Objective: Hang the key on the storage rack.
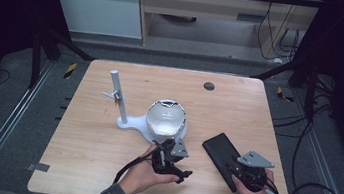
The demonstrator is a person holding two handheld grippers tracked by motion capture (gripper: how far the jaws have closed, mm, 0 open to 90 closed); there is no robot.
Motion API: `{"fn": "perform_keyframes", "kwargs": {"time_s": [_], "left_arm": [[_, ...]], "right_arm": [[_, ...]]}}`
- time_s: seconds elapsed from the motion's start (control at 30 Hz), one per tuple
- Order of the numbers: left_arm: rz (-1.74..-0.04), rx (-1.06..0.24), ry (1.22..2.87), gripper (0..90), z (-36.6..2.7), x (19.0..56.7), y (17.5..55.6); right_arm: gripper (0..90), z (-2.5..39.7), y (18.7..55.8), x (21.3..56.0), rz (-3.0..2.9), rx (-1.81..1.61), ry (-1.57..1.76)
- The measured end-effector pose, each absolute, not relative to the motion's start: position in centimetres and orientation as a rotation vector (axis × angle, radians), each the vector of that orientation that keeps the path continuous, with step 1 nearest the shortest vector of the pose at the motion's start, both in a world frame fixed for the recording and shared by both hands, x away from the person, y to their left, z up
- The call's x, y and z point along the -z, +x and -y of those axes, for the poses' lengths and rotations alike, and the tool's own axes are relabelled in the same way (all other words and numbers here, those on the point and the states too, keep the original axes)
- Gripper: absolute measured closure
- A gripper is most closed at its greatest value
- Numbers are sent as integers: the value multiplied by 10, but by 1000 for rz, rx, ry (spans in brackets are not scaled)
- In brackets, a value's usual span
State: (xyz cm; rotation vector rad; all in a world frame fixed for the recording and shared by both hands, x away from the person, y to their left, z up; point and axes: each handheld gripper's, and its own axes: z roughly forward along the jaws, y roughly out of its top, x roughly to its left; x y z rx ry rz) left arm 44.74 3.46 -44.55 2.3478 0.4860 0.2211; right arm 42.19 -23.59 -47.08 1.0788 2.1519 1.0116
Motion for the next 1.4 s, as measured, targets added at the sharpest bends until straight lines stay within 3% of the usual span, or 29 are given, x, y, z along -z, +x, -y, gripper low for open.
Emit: {"fn": "perform_keyframes", "kwargs": {"time_s": [0.27, 0.47, 0.5, 0.63, 0.67, 0.73, 0.77, 0.83, 0.97, 1.13, 1.4], "left_arm": [[-471, -249, 2352, 494, -5, 447, 464], [-514, -286, 2376, 599, 10, 453, 477], [-536, -296, 2376, 634, 13, 455, 480], [-546, -303, 2378, 639, 14, 457, 482], [-545, -308, 2378, 639, 14, 458, 482], [-546, -319, 2374, 639, 13, 458, 480], [-551, -322, 2367, 639, 11, 457, 478], [-544, -323, 2367, 638, 9, 456, 476], [-527, -323, 2374, 628, 4, 454, 469], [-538, -321, 2362, 624, -4, 453, 468], [-565, -291, 2360, 625, -10, 458, 469]], "right_arm": [[793, 242, 419, 469, -2134, -1015, 1074], [809, 245, 416, 470, -2132, -1024, 1064], [778, 246, 418, 470, -2133, -1027, 1074], [715, 246, 426, 469, -2154, -1028, 1090], [629, 245, 434, 469, -2174, -1006, 1100], [589, 245, 439, 470, -2174, -1006, 1112], [484, 246, 451, 472, -2187, -1020, 1153], [459, 246, 456, 473, -2198, -1020, 1168], [312, 245, 479, 481, -2237, -1025, 1248], [250, 250, 494, 493, -2269, -1062, 1352], [320, 242, 487, 491, -2360, -1099, 1273]]}}
